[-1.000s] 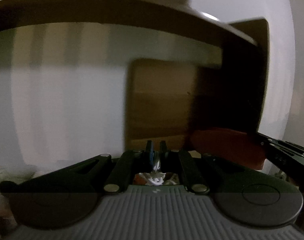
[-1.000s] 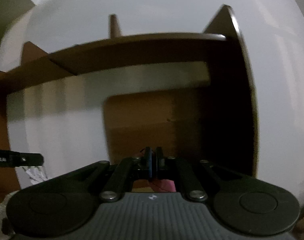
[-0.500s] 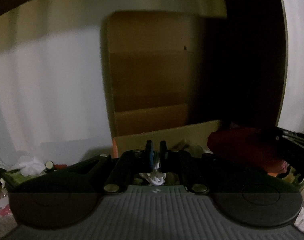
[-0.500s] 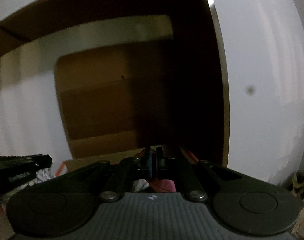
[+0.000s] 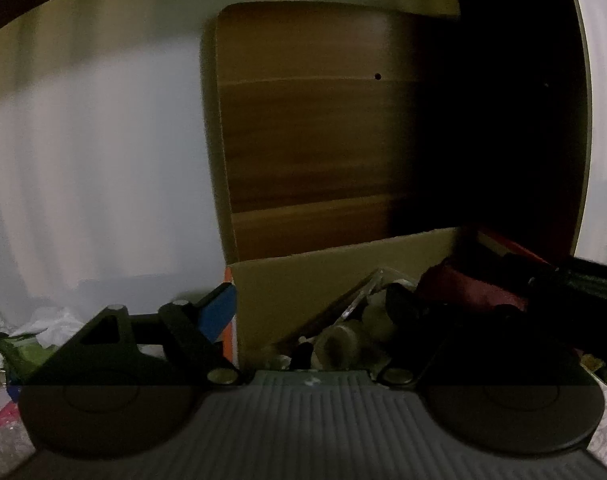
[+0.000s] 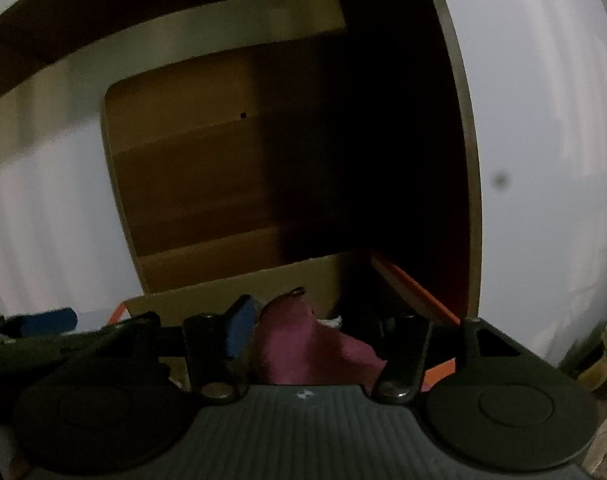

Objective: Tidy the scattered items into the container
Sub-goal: 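Open both tools to drop the items into the box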

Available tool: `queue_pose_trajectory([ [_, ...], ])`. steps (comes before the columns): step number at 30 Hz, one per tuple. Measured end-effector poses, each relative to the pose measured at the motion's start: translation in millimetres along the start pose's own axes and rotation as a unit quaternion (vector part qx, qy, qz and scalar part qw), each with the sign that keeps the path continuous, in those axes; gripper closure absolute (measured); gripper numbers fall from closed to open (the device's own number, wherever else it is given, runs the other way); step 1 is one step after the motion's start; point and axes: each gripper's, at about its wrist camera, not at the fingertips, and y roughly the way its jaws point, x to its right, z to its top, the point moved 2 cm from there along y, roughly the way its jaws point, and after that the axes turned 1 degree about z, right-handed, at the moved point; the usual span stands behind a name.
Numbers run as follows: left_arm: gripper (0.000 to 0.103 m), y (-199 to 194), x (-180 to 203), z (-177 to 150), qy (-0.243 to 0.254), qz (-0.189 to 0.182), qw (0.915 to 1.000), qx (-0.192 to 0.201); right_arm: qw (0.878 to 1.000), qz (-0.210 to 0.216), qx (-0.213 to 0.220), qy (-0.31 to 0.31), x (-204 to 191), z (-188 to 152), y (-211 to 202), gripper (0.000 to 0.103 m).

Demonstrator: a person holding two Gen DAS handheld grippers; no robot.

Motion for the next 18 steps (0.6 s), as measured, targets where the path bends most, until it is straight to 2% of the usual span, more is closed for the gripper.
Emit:
queue_pose_trajectory([
  [5,0.020,-11,-10,7,-0.020,0.008,0.9996,0.016,0.999,0.010,0.033,0.006,-7,8,-20,0.046],
  [10,0.020,-39,-42,5,-0.035,0.039,0.9981,0.031,0.998,0.032,0.049,0.010,-22,12,-43,0.045],
  [18,0.020,-84,-134,-46,-0.056,0.115,0.9917,0.011,0.993,0.114,0.032,-0.001,-90,-17,-77,0.045],
])
